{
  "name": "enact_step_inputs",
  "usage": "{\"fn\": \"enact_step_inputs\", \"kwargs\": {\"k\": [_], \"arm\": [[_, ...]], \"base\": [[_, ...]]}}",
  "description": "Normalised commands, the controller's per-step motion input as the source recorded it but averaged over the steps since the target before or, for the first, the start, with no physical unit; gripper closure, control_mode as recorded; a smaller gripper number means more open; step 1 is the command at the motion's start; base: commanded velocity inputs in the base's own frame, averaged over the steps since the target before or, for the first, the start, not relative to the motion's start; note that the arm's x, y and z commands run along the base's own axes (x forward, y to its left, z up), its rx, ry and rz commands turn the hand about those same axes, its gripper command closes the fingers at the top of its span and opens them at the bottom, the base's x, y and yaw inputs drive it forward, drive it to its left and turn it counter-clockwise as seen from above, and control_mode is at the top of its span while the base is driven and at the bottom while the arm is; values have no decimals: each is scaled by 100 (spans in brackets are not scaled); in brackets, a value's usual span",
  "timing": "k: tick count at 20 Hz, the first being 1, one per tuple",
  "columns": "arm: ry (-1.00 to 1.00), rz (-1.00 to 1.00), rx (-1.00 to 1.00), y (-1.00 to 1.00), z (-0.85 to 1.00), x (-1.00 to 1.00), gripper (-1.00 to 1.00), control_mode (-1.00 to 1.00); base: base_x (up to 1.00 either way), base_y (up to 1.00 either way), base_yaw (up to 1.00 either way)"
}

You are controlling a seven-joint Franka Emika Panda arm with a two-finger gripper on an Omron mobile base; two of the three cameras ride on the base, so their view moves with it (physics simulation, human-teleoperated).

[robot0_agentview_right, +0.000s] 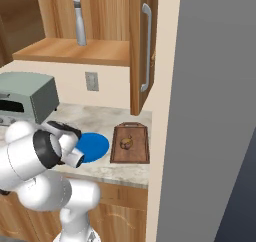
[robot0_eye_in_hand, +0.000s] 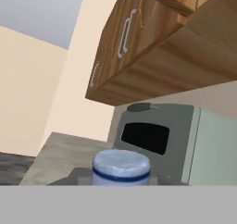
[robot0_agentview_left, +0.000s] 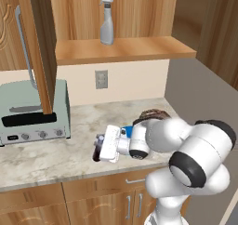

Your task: Pick the chicken drumstick from the plate and place it on the cutting board. Then pick the condiment bottle from the cabinet and place it next to the cutting board.

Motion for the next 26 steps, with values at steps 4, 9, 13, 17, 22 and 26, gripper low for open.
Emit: {"fn": "enact_step_inputs", "kwargs": {"k": [4,9,13,17,22,26], "arm": [[0,-11,0,9,-49,6,100,-100],[3,-11,0,20,-50,4,100,-100],[1,-11,0,27,-48,1,-100,-100],[0,-9,2,8,-35,0,-100,-100],[-7,-4,1,-3,-11,-23,-100,-100],[-10,-1,1,-27,0,-40,-100,-100]], "base": [[0,0,0],[0,0,0],[0,0,0],[0,0,0],[0,0,0],[0,0,0]]}}
